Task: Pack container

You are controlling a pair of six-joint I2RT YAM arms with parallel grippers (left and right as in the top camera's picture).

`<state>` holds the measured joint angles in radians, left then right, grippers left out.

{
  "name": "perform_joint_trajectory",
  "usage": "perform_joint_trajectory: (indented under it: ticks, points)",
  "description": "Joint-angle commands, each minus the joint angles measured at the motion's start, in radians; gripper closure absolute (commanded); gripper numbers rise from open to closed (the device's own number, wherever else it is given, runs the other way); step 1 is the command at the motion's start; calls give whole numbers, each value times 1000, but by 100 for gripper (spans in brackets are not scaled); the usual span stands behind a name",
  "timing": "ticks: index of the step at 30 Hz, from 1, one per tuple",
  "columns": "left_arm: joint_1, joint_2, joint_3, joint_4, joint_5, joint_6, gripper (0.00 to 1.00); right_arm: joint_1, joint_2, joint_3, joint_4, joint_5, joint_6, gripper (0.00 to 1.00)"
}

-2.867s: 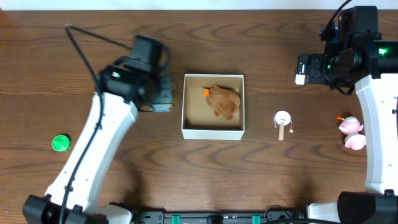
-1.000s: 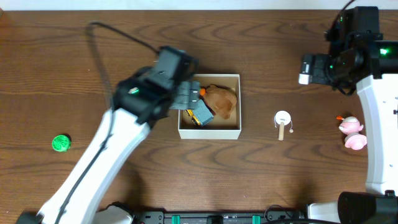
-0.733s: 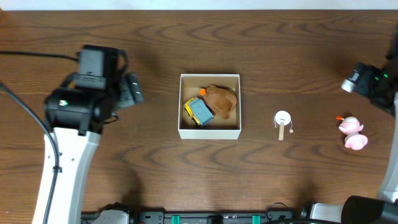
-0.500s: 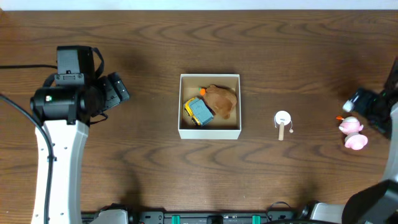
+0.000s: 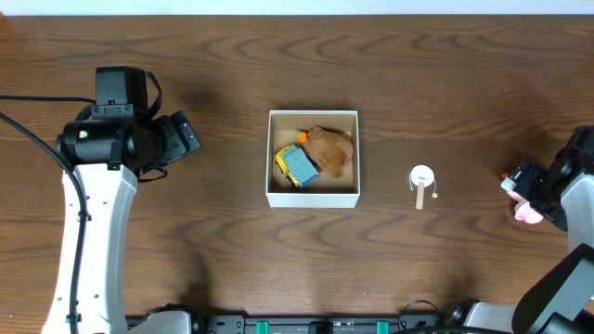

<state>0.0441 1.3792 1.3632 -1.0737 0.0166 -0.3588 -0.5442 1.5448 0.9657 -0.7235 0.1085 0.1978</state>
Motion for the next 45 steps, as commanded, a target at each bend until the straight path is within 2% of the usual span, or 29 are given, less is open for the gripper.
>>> perform_joint_trajectory:
  ticks: [1,3,5,7,9,10,14,16,22,25,28,33,37,41,45]
  points:
    - [4,1,-6,-3,2,18,2,-21,-5,-43,37,4,-20,1]
    - [4,1,-6,-2,2,18,2,-28,-4,-79,73,4,-19,2]
    - [4,1,-6,-2,2,18,2,-29,-4,-108,101,3,-10,9]
    - [4,1,-6,-2,2,18,2,-29,-4,-125,122,-4,-10,26]
    - [4,1,-6,-2,2,21,2,-29,-4,-126,125,-5,-8,53]
    - [4,1,-6,-2,2,25,2,-29,-4,-126,127,-6,-8,62]
    - [4,1,-6,-2,2,25,2,-29,-4,-124,129,-33,-8,82]
    - [4,1,-6,-2,2,25,2,-29,-5,-117,126,-63,-8,97]
    - [4,1,-6,-2,2,25,2,1,-44,-21,76,-310,-19,99]
    - [4,1,-6,-2,2,24,2,53,-89,64,40,-516,-87,99]
    - [4,1,-6,-2,2,25,2,141,-142,166,-21,-591,-136,99]
    - [4,1,-6,-2,2,25,2,394,-224,306,-101,-516,-240,99]
    - [4,1,-6,-2,2,24,2,652,-250,326,-105,-416,-306,99]
    - [4,1,-6,-2,2,24,2,860,-212,321,-107,-339,-356,99]
    - [4,1,-6,-2,2,24,2,989,-136,320,-105,-282,-357,99]
